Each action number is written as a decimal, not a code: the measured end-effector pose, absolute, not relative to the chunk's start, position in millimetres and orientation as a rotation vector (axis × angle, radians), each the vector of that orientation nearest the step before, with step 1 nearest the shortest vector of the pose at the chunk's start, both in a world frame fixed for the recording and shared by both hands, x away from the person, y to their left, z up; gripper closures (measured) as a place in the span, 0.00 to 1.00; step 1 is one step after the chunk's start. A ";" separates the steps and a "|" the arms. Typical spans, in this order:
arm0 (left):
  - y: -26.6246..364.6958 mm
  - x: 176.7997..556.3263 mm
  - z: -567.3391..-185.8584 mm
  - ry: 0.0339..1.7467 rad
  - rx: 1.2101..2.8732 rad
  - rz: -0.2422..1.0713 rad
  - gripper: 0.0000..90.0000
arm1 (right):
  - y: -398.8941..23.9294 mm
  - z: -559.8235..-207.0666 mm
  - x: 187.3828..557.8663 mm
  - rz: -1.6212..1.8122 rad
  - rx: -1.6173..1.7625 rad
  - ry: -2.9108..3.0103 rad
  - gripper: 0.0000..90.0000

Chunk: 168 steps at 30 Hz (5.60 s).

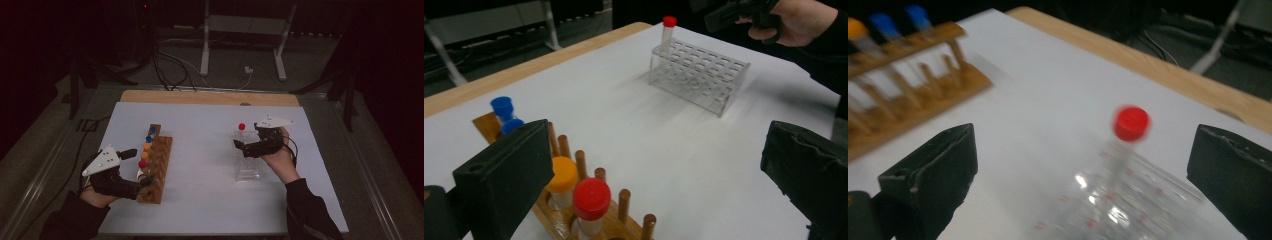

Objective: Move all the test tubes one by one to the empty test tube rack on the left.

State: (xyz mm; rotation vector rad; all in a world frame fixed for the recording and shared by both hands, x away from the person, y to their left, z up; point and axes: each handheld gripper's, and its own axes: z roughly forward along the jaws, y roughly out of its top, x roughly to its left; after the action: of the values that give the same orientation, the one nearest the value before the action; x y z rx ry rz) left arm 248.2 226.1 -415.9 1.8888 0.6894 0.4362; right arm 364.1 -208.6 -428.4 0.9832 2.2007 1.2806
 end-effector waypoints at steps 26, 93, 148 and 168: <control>228.2 247.6 -414.7 0.685 1.883 0.441 0.01 | -215.8 -462.7 406.5 1.156 1.091 2.288 0.58; 204.4 244.1 -407.0 0.603 1.901 0.359 0.01 | -141.4 -405.0 311.7 1.256 0.616 2.414 0.82; 139.0 236.8 -424.9 0.419 1.989 0.303 0.79 | -79.0 -440.6 248.8 1.322 0.416 2.619 0.79; 194.3 234.2 -381.8 0.517 1.918 0.467 0.80 | -110.0 -423.6 258.5 1.463 0.579 2.453 0.01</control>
State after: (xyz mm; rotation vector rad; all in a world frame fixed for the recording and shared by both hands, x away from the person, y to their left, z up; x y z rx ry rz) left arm 234.2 194.3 -381.8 1.9177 0.5169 0.4671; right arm 258.5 -110.0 -423.6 0.5790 2.4525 1.4632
